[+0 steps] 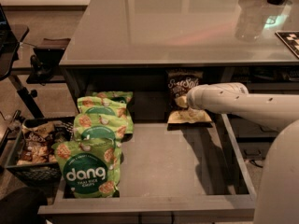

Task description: Pick brown chip bag from top drawer and place on counter

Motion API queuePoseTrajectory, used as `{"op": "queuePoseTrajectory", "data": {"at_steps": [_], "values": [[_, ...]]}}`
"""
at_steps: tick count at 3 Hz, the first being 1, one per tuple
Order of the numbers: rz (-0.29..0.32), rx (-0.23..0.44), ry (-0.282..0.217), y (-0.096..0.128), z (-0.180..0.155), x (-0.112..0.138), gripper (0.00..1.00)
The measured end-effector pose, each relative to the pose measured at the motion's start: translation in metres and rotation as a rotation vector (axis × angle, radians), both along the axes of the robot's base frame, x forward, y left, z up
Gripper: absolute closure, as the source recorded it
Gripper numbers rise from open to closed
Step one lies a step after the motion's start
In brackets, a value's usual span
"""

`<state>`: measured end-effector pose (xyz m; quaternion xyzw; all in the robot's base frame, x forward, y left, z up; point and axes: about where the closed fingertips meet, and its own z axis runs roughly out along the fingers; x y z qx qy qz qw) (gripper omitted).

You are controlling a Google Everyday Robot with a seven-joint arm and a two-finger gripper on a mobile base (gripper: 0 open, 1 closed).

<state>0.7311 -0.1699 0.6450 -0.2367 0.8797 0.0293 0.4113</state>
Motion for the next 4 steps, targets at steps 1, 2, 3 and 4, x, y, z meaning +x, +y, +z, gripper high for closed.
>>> {"op": "queuePoseTrajectory", "data": {"at_steps": [1, 2, 3, 4], "values": [[0.0, 0.0, 0.0, 0.0, 0.0, 0.0, 0.89], [0.024, 0.014, 0.006, 0.009, 0.002, 0.0, 1.0], [0.075, 0.053, 0.022, 0.012, 0.011, -0.009, 1.0], [0.14, 0.084, 0.033, 0.007, 0.03, -0.039, 1.0]]}}
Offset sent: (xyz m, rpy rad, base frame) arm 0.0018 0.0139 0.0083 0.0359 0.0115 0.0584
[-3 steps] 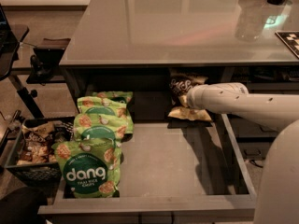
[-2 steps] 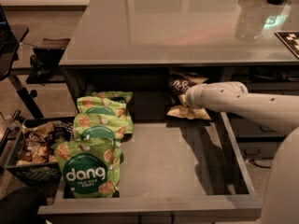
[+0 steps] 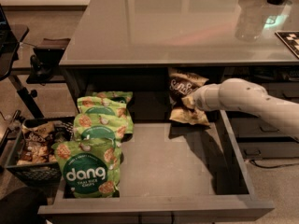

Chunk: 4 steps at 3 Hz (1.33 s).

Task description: Pick brown chip bag from top drawer and place on counter

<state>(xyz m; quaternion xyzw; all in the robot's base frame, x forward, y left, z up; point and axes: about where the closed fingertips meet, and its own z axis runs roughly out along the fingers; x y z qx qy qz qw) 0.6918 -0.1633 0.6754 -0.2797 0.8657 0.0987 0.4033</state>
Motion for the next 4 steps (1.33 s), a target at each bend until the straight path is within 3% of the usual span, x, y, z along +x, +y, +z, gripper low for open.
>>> {"op": "queuePoseTrajectory", "data": {"at_steps": [2, 3, 4], "values": [[0.068, -0.03, 0.049, -0.032, 0.036, -0.07, 1.0], [0.102, -0.06, 0.049, -0.042, 0.058, -0.101, 1.0], [0.168, -0.067, 0.018, -0.042, 0.091, -0.127, 1.0]]}}
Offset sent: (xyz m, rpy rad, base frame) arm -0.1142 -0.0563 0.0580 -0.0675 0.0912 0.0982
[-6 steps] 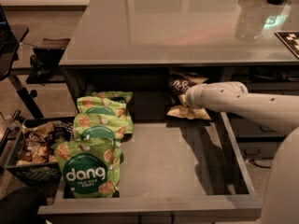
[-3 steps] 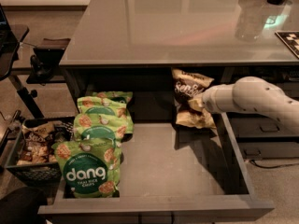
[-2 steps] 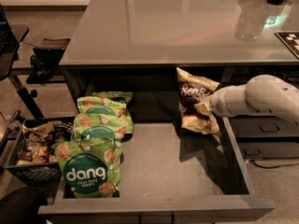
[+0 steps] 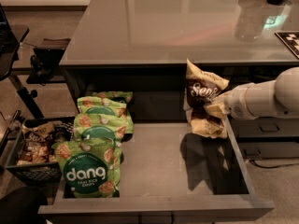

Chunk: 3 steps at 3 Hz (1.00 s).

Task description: Pick brown chip bag from top drawer and place on counter

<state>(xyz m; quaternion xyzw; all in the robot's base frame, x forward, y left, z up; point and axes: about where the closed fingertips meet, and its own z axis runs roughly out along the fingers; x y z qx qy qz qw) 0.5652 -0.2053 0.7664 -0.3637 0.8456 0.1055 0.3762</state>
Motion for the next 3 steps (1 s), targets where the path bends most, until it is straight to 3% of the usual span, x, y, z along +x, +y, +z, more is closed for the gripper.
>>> {"op": "queuePoseTrajectory", "data": {"at_steps": [2, 3], "values": [[0.141, 0.095, -0.104, 0.001, 0.059, -0.034, 1.0], [0.141, 0.095, -0.104, 0.001, 0.059, -0.034, 1.0]]}}
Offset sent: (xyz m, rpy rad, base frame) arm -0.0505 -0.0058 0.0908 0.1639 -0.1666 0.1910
